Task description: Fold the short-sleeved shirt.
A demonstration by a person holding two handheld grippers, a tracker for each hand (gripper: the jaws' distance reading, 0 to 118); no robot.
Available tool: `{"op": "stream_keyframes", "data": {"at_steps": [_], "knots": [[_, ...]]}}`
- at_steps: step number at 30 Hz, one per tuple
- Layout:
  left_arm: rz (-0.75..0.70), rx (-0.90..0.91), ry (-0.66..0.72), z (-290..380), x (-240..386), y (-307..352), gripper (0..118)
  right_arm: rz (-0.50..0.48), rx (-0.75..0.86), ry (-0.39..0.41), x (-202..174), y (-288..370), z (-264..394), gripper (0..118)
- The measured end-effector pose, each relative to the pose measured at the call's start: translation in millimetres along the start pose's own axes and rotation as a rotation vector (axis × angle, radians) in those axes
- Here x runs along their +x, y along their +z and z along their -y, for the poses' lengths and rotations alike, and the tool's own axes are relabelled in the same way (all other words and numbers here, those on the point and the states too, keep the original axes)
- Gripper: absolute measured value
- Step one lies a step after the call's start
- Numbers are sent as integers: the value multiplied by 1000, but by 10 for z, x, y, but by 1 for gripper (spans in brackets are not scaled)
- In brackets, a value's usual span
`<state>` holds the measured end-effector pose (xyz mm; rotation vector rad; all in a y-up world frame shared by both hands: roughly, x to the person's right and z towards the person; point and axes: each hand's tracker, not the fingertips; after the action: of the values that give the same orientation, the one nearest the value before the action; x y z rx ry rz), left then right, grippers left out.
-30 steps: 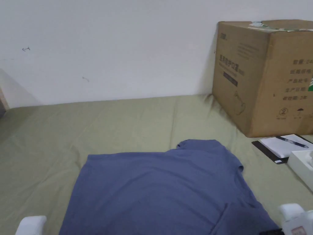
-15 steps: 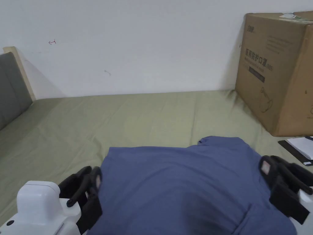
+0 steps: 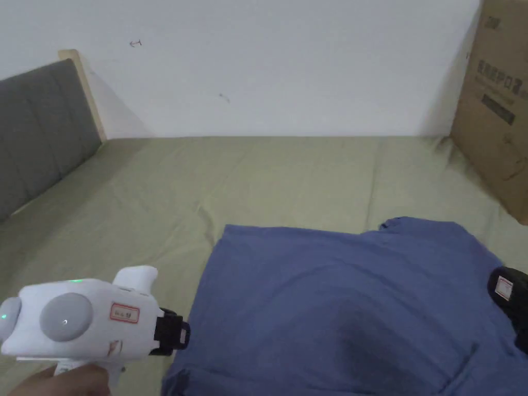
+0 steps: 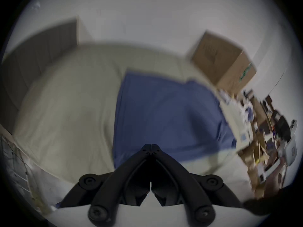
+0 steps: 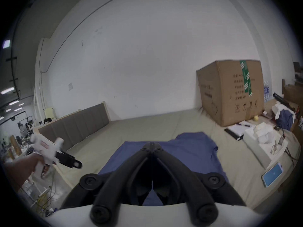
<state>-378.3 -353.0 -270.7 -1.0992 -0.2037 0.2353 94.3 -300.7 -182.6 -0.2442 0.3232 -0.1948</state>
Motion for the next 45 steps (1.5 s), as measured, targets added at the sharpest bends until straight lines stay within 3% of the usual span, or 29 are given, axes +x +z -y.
{"op": "stream_keyframes", "data": {"at_steps": [2, 3, 5, 6, 8, 13, 14, 15, 16, 17, 21, 23, 26, 29, 30, 33, 34, 38, 40, 42, 43, 44, 45], "knots": [[-99, -47, -5, 50, -222, -298, 1, 6, -37, 18, 7, -62, 92, 0], [-120, -67, 17, 63, -338, -409, 10, 21, -63, 29, -15, -75, 134, 0], [-101, -65, 62, 133, -487, -531, 84, 22, -115, 27, -13, -131, 211, 0], [-95, -63, 62, 151, -523, -599, 114, 19, -131, 20, -11, -155, 244, 0], [-32, -29, 37, 218, -537, -619, 113, 15, -159, 12, -18, -193, 293, 0], [-68, -57, -39, 297, -444, -835, 111, 15, -218, 17, -10, -308, 380, 0], [-59, -72, -54, 323, -426, -871, 102, 13, -228, 20, -13, -323, 390, 0], [-75, -55, -79, 368, -387, -889, 76, 14, -235, 22, -9, -334, 405, 0], [-134, -29, -124, 384, -350, -915, 25, 14, -240, 23, -2, -334, 409, 0], [-168, 16, -166, 435, -309, -893, 11, 15, -245, 25, 6, -332, 411, 0], [-135, 120, -126, 559, -280, -677, 5, 39, -204, 28, 243, -266, 313, 0], [-105, 210, -76, 642, -277, -547, 3, 87, -152, -28, 564, -245, 202, 0], [-62, 327, -41, 732, -231, -406, 3, 125, -315, -145, 1158, -337, 93, 0], [-92, 351, -18, 767, -130, -378, 3, 151, -541, -193, 1565, -387, 244, 0], [-91, 351, -11, 779, -104, -379, 3, 172, -612, -197, 1677, -392, 343, 7], [-99, 357, -7, 796, -22, -389, 3, 246, -779, -160, 1877, -411, 696, 108], [-105, 354, -12, 798, -2, -393, 3, 269, -829, -150, 1926, -428, 804, 118], [-121, 341, -3, 783, 33, -387, 3, 308, -900, -186, 2137, -514, 1163, 96], [-136, 337, -11, 782, 56, -382, 3, 314, -946, -200, 2128, -550, 1250, 62], [-158, 320, -32, 783, 99, -392, 3, 372, -922, -48, 2045, -523, 1223, 54], [-168, 313, -40, 788, 120, -397, 3, 334, -908, -37, 1993, -493, 1184, 54], [-176, 308, -44, 792, 122, -396, 3, 306, -889, -38, 1967, -462, 1145, 36], [-176, 304, -45, 799, 123, -393, 3, 263, -872, -54, 1946, -437, 1114, 7]]}}
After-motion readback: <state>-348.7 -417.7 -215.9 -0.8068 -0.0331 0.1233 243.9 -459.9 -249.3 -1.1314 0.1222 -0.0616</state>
